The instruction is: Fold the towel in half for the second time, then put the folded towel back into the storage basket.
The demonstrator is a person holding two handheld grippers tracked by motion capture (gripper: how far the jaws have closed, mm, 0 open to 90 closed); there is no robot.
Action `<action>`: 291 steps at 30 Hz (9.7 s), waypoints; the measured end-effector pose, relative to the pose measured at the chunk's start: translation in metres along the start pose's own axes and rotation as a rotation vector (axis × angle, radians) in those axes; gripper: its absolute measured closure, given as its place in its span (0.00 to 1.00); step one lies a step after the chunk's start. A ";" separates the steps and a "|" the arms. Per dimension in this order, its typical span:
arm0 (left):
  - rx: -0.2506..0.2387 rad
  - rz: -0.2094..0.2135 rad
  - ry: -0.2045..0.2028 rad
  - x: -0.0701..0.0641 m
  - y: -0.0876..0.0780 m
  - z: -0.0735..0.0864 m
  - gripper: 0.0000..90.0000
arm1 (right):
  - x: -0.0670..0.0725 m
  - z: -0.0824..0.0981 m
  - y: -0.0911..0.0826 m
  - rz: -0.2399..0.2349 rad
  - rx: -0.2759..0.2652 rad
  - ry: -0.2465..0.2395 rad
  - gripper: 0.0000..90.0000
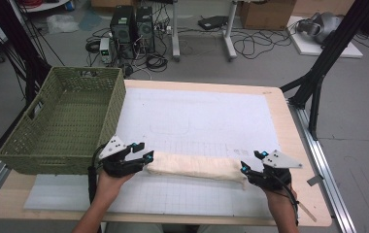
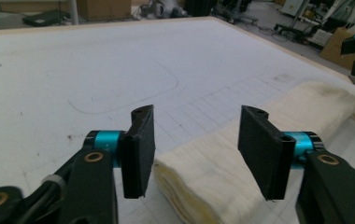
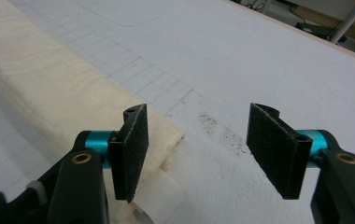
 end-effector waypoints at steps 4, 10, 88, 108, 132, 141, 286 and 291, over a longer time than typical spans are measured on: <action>-0.011 -0.010 0.008 0.000 -0.003 -0.003 0.36 | -0.007 0.000 -0.003 0.017 -0.040 0.025 0.36; -0.034 0.011 0.019 -0.002 -0.006 -0.007 0.27 | -0.012 0.002 -0.010 0.040 -0.076 0.064 0.24; 0.085 -0.072 -0.053 0.006 -0.008 0.016 0.38 | -0.003 0.007 -0.014 0.012 -0.061 0.126 0.13; 0.135 -0.135 -0.069 0.013 -0.009 0.026 0.44 | 0.012 0.012 -0.012 -0.003 0.001 0.107 0.14; 0.145 -0.114 -0.048 0.014 -0.007 0.028 0.52 | 0.015 0.012 -0.005 -0.018 0.030 0.130 0.15; 0.153 -0.117 -0.049 0.014 -0.005 0.030 0.51 | 0.017 0.013 0.000 -0.032 0.040 0.127 0.15; 0.127 -0.102 0.042 -0.004 -0.012 0.003 0.94 | 0.049 -0.008 0.068 -0.215 0.169 0.135 0.67; 0.127 -0.106 0.043 -0.002 -0.013 0.002 0.94 | 0.050 -0.009 0.067 -0.262 0.149 0.135 0.90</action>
Point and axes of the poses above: each handheld gripper's, and its own axes: y roughly forward along the jaws, z roughly out of its underside, x roughly to its left, the point moved 4 cm from there along y, roughly forward along the jaws, and after that the axes turned 14 degrees about -y, right-handed, at the moved point
